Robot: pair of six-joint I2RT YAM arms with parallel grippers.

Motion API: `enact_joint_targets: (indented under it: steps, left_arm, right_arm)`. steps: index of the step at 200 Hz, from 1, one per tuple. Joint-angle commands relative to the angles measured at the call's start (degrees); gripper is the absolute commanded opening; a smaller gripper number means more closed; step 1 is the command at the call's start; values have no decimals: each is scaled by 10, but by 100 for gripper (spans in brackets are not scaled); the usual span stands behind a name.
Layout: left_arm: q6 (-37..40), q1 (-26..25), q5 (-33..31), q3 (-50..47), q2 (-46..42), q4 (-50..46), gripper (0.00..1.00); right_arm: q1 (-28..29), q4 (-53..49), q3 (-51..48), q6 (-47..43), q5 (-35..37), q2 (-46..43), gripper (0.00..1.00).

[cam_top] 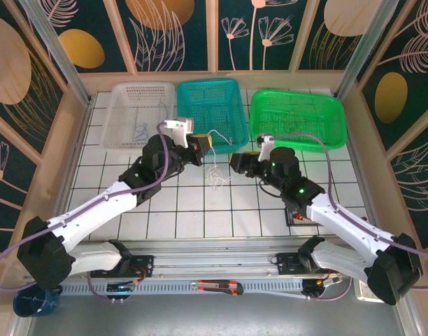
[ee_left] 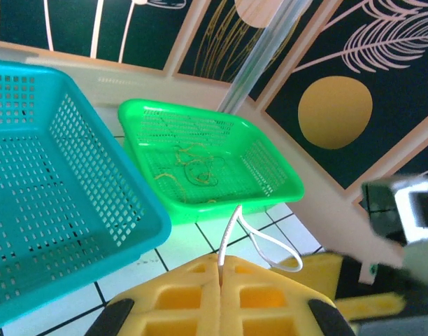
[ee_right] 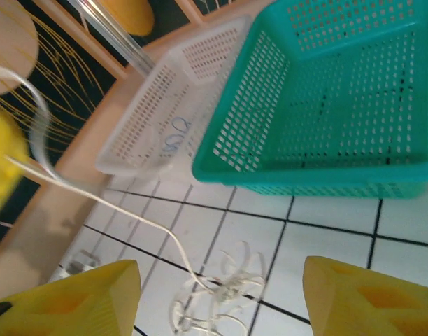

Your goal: Untangle the cables

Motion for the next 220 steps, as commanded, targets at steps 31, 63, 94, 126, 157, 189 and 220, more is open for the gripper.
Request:
enact_joint_targets:
  steps: [31, 63, 94, 126, 157, 189, 220]
  left_arm:
    - [-21, 1, 25, -42, -20, 81, 0]
    - [-28, 1, 27, -57, -29, 94, 0]
    - [-33, 1, 35, -64, -28, 106, 0]
    - [-39, 1, 47, -70, -25, 115, 0]
    - [-51, 1, 62, -86, -25, 137, 0]
    - [-54, 1, 71, -99, -29, 144, 0]
    - [-51, 1, 77, -103, -29, 143, 0]
  right_arm:
    - [-5, 64, 47, 88, -90, 36, 66]
    - [-5, 123, 39, 144, -121, 63, 66]
    - [-5, 181, 35, 179, -124, 86, 66]
    - [-5, 229, 46, 205, -120, 113, 67]
    - [-12, 275, 59, 231, -123, 148, 67]
    - [-25, 336, 66, 270, -141, 184, 66]
    - [-31, 366, 78, 289, -166, 205, 42]
